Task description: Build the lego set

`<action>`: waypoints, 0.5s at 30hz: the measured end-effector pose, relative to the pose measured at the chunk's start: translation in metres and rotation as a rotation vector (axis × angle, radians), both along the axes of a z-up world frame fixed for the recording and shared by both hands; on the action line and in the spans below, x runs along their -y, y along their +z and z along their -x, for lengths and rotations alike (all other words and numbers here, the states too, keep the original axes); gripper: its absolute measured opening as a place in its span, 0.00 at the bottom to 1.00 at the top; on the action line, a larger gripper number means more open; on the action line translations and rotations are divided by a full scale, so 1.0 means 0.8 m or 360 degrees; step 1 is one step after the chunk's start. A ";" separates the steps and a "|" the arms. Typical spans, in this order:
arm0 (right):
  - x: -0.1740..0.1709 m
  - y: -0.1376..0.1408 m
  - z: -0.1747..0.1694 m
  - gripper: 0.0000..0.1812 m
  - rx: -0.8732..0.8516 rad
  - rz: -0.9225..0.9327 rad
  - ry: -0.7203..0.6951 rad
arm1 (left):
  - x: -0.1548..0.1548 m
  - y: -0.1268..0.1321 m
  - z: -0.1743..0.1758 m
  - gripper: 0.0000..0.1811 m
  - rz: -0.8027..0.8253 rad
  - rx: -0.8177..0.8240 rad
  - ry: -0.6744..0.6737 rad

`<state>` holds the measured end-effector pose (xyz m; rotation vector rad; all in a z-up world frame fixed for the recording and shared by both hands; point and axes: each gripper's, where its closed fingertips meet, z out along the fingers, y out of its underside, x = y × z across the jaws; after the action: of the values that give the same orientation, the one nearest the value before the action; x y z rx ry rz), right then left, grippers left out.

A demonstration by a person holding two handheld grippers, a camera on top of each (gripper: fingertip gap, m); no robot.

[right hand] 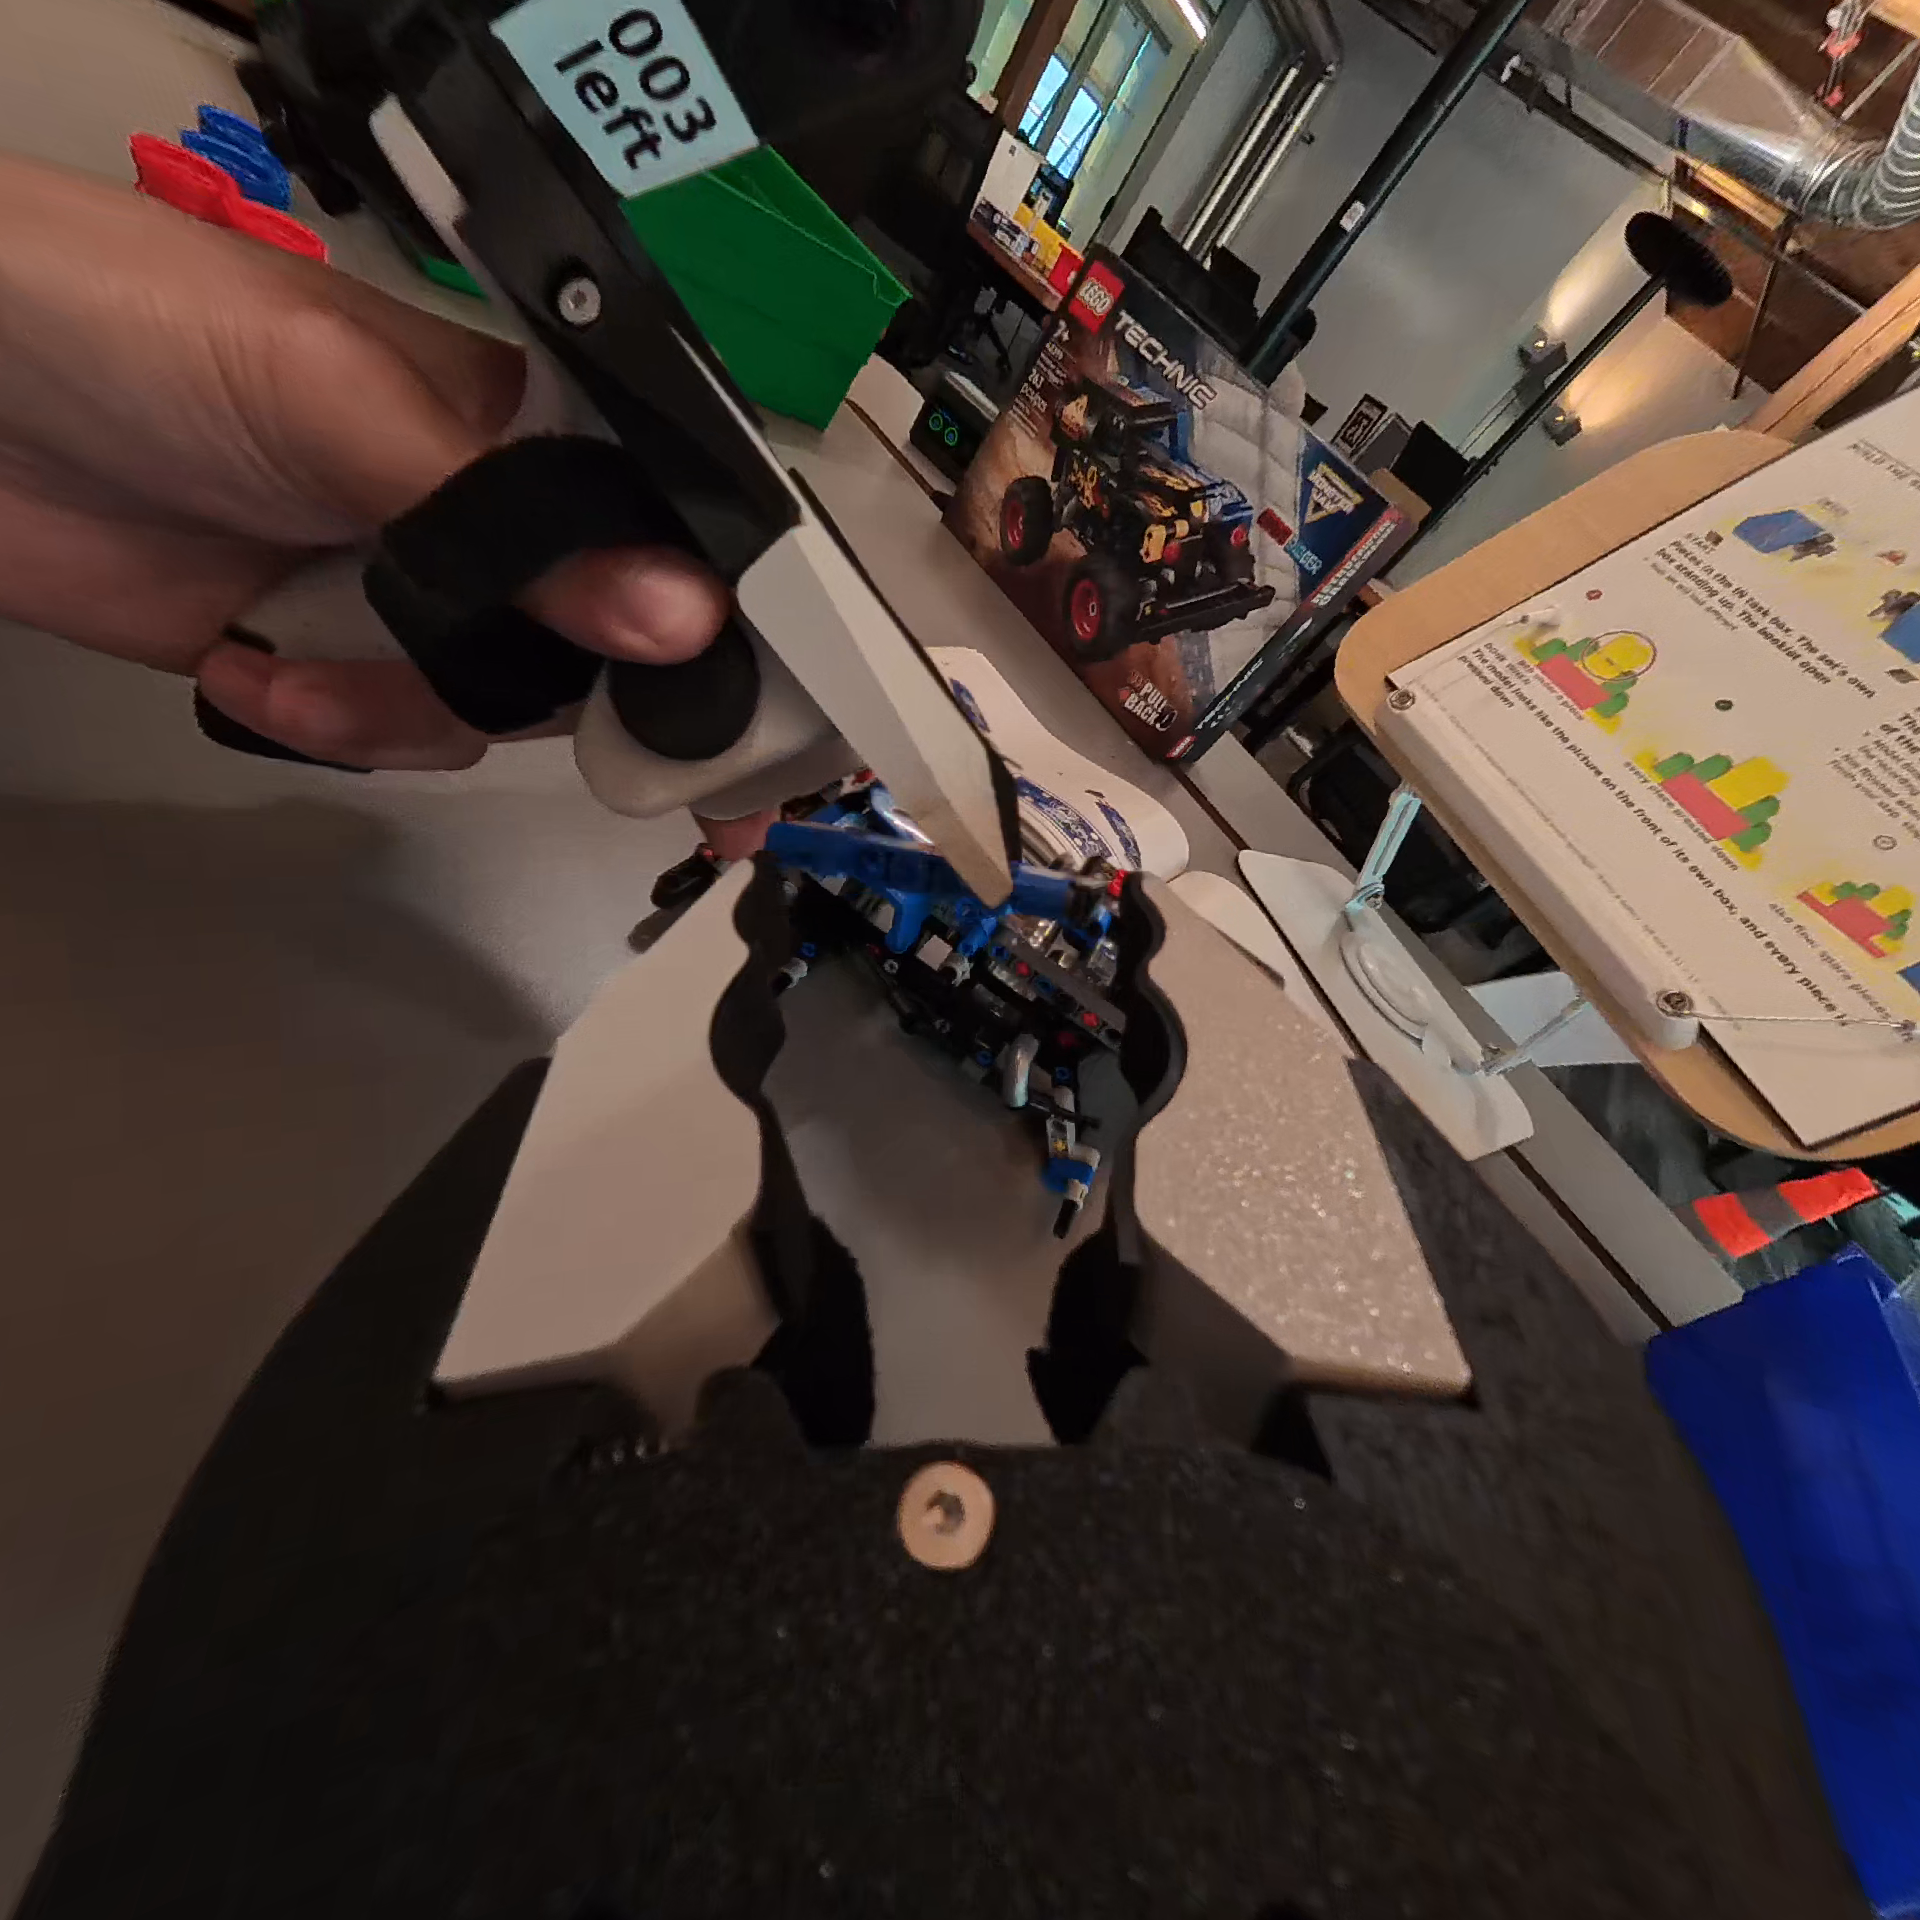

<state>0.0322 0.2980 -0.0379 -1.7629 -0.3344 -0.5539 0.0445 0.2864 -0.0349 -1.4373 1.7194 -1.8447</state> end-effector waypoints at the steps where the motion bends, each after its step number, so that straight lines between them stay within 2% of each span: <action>1: -0.001 0.002 0.000 0.35 0.0002 -0.0004 -0.0014 | -0.002 0.003 0.000 0.12 0.0008 -0.0001 0.0016; 7: -0.004 0.017 0.003 0.34 0.0073 -0.0069 -0.0060 | -0.011 0.014 -0.001 0.12 0.0054 0.0026 0.0110; 11: -0.010 0.015 0.006 0.45 0.0052 -0.0025 -0.0082 | -0.013 0.018 -0.005 0.13 0.0082 0.0044 0.0167; 15: -0.013 0.014 0.002 0.38 0.0050 0.0006 -0.0112 | -0.009 0.019 -0.003 0.12 0.0065 0.0075 0.0197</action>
<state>0.0307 0.3088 -0.0266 -1.7763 -0.2966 -0.6323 0.0470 0.2939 -0.0195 -1.4684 1.5427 -1.8430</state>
